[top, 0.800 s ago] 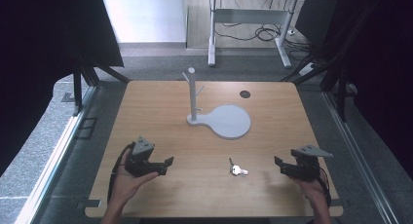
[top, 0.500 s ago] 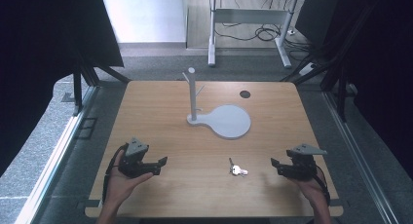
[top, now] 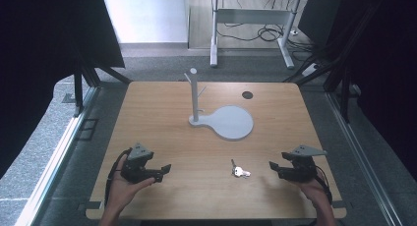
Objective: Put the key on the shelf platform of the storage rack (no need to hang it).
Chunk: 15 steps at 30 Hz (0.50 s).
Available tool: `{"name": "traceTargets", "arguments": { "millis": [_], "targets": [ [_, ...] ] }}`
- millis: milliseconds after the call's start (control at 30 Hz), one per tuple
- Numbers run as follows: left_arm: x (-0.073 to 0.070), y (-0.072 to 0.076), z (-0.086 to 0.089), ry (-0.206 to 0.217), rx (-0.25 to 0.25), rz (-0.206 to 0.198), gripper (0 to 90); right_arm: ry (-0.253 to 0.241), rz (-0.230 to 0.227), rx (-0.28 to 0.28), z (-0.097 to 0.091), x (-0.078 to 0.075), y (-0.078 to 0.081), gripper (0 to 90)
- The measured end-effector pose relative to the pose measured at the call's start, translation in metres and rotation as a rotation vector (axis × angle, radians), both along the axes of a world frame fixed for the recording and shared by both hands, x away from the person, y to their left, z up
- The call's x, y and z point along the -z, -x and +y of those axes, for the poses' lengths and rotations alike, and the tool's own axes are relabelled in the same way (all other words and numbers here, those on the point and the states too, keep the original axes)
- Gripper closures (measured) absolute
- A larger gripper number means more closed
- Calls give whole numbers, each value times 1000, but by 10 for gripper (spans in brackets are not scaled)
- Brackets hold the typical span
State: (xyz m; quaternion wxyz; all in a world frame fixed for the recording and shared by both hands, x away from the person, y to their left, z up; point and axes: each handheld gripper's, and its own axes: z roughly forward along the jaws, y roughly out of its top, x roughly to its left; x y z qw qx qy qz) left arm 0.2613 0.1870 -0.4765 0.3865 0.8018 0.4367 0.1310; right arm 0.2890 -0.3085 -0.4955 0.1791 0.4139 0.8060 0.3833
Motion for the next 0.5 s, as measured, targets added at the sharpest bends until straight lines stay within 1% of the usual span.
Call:
{"name": "traceTargets", "arguments": {
  "millis": [67, 167, 200, 267, 300, 333, 367, 400, 433, 467, 500],
  "targets": [
    [3, 0, -3, -11, 7, 8, 185, 6, 1, -24, 4, -2, 1, 356],
    [5, 2, -5, -12, 22, 14, 185, 30, 2, -72, 13, -6, 5, 363],
    [6, 3, -4, -10, 25, 17, 184, 54, 5, -102, 20, -8, 7, 364],
    [6, 3, -1, -11, 21, 19, 185, 63, 12, -126, 27, -8, 7, 365],
    [5, 3, 1, -7, 16, 19, 185, 63, 12, -126, 27, -8, 7, 365],
    [4, 3, 2, -2, 14, 17, 185, 69, 17, -147, 32, -8, 6, 367],
    [2, 4, 5, 3, 9, 13, 189, 91, 36, -165, 39, -6, 4, 370],
    [1, 4, 5, 11, 0, 8, 189, 91, 36, -165, 39, -6, 4, 374],
    [0, 5, 6, 16, -3, 5, 192, 104, 44, -168, 42, -5, 3, 375],
    [-1, 6, 5, 16, 3, 5, 193, 128, 61, -189, 49, -3, 2, 379],
    [0, 7, 1, 1, 15, 1, 193, 137, 75, -204, 52, -2, 3, 381]
  ]
}}
